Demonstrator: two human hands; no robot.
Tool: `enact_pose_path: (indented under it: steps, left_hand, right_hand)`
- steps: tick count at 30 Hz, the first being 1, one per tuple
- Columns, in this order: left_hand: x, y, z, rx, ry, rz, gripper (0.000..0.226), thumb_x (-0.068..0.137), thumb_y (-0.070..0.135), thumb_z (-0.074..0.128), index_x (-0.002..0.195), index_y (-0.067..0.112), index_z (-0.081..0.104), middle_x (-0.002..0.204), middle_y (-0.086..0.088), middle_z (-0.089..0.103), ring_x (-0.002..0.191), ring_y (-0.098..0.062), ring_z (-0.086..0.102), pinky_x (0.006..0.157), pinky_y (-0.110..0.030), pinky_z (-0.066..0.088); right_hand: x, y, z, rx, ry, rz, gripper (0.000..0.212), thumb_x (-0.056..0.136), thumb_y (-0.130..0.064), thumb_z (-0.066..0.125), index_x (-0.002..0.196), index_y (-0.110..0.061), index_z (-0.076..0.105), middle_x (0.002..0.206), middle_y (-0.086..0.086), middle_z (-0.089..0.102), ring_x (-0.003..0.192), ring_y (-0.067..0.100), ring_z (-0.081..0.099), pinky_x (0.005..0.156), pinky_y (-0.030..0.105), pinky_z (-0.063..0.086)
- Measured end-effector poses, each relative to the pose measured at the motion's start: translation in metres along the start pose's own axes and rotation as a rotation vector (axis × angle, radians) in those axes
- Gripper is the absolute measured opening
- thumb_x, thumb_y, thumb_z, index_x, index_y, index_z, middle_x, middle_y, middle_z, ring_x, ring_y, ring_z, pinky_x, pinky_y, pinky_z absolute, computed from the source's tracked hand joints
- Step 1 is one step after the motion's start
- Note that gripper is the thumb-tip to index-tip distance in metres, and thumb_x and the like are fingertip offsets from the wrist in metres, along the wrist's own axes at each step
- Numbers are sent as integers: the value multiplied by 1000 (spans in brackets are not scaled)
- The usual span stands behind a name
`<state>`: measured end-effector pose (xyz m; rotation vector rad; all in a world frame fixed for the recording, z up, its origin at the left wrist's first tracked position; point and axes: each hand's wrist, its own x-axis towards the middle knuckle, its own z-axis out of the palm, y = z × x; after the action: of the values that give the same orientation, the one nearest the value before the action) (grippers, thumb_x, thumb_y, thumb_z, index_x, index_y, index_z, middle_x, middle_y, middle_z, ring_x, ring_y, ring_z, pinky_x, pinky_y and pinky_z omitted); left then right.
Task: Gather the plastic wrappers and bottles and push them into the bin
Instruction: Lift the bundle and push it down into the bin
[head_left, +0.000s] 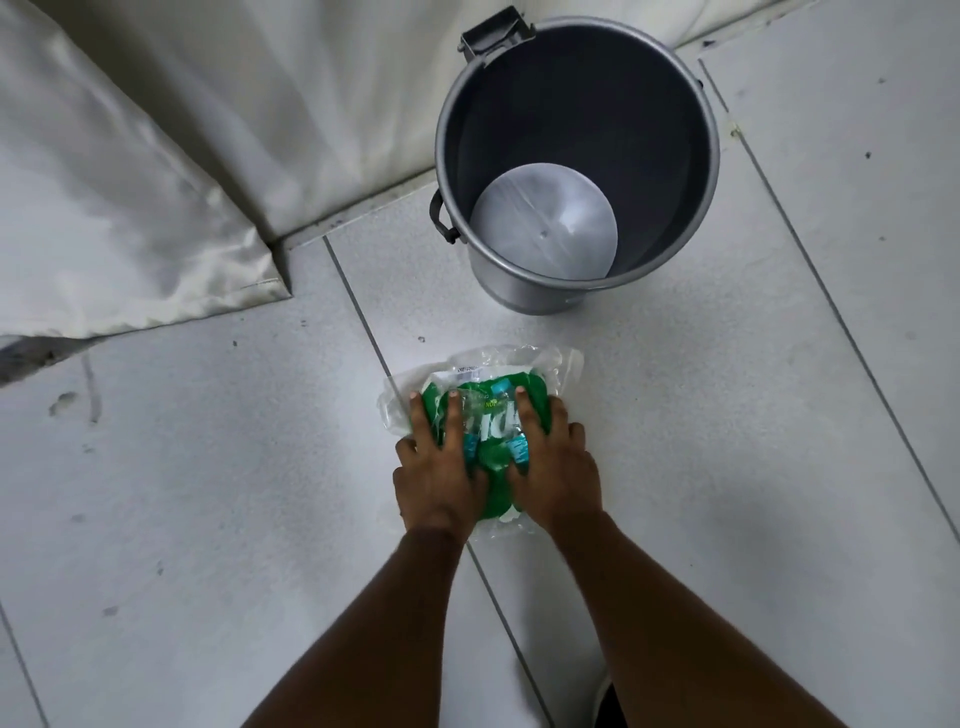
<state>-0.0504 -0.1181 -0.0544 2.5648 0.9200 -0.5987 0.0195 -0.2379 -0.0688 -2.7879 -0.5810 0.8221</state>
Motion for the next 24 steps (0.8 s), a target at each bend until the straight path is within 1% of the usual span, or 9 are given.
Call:
enact_pose_path:
  steps: [3,6,8,10,15,18,20,22,24]
  left_hand:
    - [-9,7,-17,14,-6,11,89,86,48,61,153,31,7,162,-13,-1,121,-34,39,93,-44,50]
    - [-39,8,-40,7,8,-4,89,81,56,62,153,28,17,161,-16,9,114,-35,45,86,-45,53]
    - [-62,11,-70,-4,8,8,90,77,58,65,151,26,26,158,-19,18,107,-36,49,80,-44,54]
    - [-83,16,-101,-19,19,28,88,75,57,68,148,24,33,156,-20,23,104,-36,52,77,-44,55]
    - [-116,42,-201,-77,62,78,81,72,45,69,145,23,42,155,-20,26,101,-36,51,76,-45,54]
    - [-110,62,-263,-80,115,119,82,73,45,70,146,24,39,157,-17,23,106,-35,48,81,-45,53]
    - [-97,78,-299,-39,114,150,81,78,49,64,149,28,29,160,-13,13,115,-33,42,90,-44,49]
    - [-83,96,-331,-16,103,181,81,81,51,59,150,31,23,161,-10,5,121,-31,37,97,-43,45]
    - [-57,113,-353,-5,95,208,83,80,51,61,150,31,22,161,-7,4,120,-31,36,97,-43,44]
  right_hand:
    - [-16,-16,-9,0,9,37,100,76,-45,75,150,-31,9,149,17,31,115,33,46,81,45,56]
    - [-51,-30,-30,49,17,95,99,72,-43,79,149,-28,18,146,18,38,112,34,50,80,45,57]
    - [-74,-39,-63,70,15,120,100,70,-44,81,147,-27,20,144,18,40,109,33,53,77,45,58]
    - [-92,-47,-96,74,15,139,101,67,-47,83,146,-26,23,143,17,43,107,33,54,74,45,59]
    - [-121,-81,-196,74,56,159,98,65,-47,84,144,-24,32,143,14,44,106,31,55,71,41,60]
    - [-118,-102,-257,82,131,174,96,63,-47,85,142,-23,36,141,14,46,102,31,56,67,40,60]
    - [-106,-110,-291,71,190,185,95,65,-48,84,143,-22,35,140,14,46,101,30,55,68,41,60]
    - [-93,-116,-324,44,195,182,92,73,-48,78,147,-25,29,145,12,40,106,29,51,74,41,58]
    - [-71,-116,-346,37,207,185,90,79,-46,73,150,-30,21,150,10,34,111,28,46,80,41,56]
